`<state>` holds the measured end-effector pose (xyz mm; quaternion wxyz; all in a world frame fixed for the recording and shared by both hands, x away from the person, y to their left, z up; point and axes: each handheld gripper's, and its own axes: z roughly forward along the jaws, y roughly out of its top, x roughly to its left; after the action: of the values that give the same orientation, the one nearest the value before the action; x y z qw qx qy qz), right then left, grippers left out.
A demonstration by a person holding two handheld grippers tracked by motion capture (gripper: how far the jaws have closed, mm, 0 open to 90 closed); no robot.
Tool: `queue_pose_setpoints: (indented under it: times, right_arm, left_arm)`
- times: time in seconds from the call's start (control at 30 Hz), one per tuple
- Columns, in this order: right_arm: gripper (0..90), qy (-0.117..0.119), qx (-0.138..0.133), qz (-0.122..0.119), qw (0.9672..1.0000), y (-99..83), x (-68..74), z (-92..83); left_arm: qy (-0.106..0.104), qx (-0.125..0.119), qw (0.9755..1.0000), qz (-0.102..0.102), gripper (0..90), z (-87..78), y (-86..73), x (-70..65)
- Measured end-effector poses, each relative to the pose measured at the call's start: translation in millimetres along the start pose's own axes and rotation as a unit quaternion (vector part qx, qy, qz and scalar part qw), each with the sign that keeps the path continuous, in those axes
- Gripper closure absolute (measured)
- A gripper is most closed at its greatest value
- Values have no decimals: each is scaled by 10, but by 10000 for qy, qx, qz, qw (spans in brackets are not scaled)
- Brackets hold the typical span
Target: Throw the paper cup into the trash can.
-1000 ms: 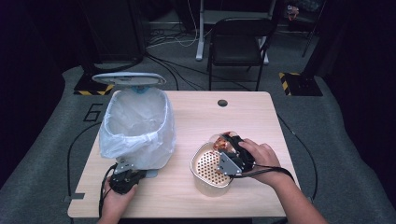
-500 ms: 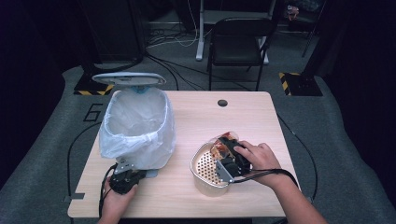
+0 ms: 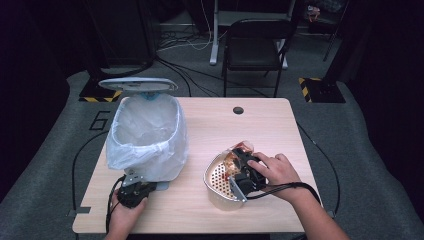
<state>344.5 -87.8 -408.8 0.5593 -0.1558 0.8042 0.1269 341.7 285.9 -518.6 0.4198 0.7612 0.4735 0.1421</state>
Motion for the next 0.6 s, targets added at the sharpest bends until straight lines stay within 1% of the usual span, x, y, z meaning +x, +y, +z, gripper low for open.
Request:
queue_pose_setpoints:
  times: [0.03,0.07,0.1,0.13,0.17,0.2,0.23,0.33,0.37,0.4,0.47,0.5,0.53,0.57,0.6]
  right_arm:
    - [541,-37,-9,-154,9999,3,-19,0]
    - [541,-60,14,-123,9999,3,-9,-5]
    - [541,-69,31,-178,9998,7,-7,-10]
    - [541,-137,32,-318,9994,15,-17,-13]
    - [541,-186,29,-387,9991,19,-14,-17]
    - [541,-246,81,-467,9986,27,9,-27]
    - [541,-246,81,-467,9986,27,9,-27]
    - [541,-358,124,-931,9949,53,14,-27]
    - [541,-386,166,-1040,9937,61,29,-28]
    - [541,-425,183,-1199,9917,71,47,-26]
    - [541,-465,201,-1224,9912,70,59,-28]
    - [541,-557,230,-1338,9892,73,77,-29]
    - [541,-523,234,-1459,9876,79,72,-25]
    - [540,-563,254,-1490,9869,82,77,-28]
    - [540,-588,259,-1584,9853,82,82,-28]
  left_arm:
    - [1,0,10000,1,900,0,0,0]
    - [1,-1,10000,0,900,0,0,0]
    - [0,0,10000,0,900,0,0,1]
    - [-3,1,10000,-4,900,0,0,1]
    - [1,-2,10000,-13,900,1,0,1]
    - [6,-7,10000,-19,900,1,0,1]
    - [-1,2,10000,-5,900,0,0,2]
    - [-1,-2,10000,-3,900,0,0,1]
    - [-2,-2,10000,-3,900,0,0,1]
    - [-1,-1,10000,-2,900,0,0,1]
    - [0,0,10000,-5,900,0,0,1]
    - [0,1,10000,-4,900,0,0,1]
    - [-2,1,10000,-5,900,0,0,1]
    - [-2,3,10000,-5,900,0,0,2]
    - [-4,5,10000,-3,900,-1,0,2]
